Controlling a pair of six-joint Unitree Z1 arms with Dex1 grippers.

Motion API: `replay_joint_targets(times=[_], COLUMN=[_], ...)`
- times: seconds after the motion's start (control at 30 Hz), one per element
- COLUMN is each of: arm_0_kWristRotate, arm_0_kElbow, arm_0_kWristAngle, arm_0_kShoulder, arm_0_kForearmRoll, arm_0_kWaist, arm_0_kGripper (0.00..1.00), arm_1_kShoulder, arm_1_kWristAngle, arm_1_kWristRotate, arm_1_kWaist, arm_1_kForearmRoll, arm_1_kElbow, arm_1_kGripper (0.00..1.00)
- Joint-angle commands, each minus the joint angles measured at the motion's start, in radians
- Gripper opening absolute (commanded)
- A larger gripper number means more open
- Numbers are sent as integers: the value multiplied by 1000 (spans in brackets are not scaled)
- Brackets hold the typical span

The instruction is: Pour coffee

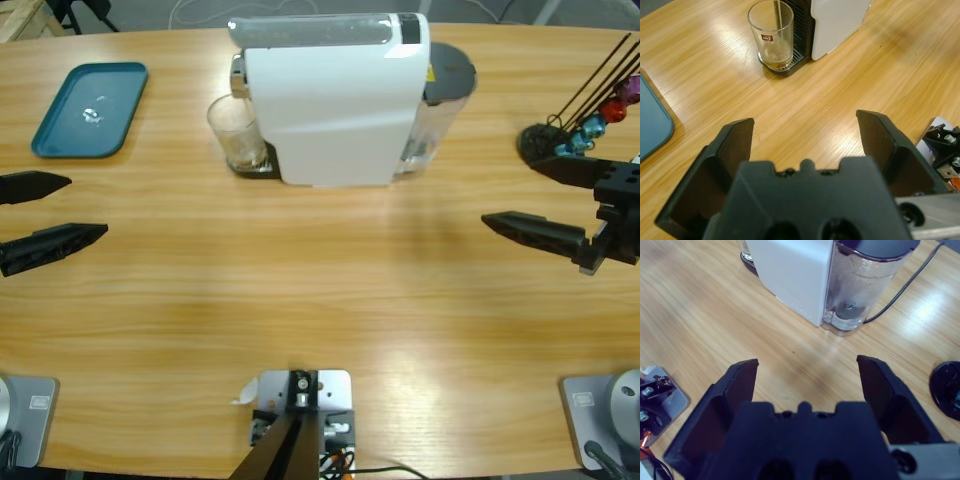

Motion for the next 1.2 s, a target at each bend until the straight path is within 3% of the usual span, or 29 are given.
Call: replay_joint_targets(times=[0.03,1.2], arm_0_kWristRotate=[-10,-23], arm_0_kElbow=[44,53], arm_0_kWristAngle=[-2,-42], arm_0_kShoulder=[14,42], arm_0_kForearmRoll=[-21,-55], arm_0_kWaist=[-8,-8], arm_0_kGripper=[890,890], arm_1_kShoulder=[38,56], arm_1_kWristAngle=[-9,-3], arm_1_kWristRotate=[-4,-4], arm_1_kWaist=[10,10], arm_1_kForearmRoll=[-10,-18], arm_1_kElbow=[36,37], arm_1_kGripper=[855,858])
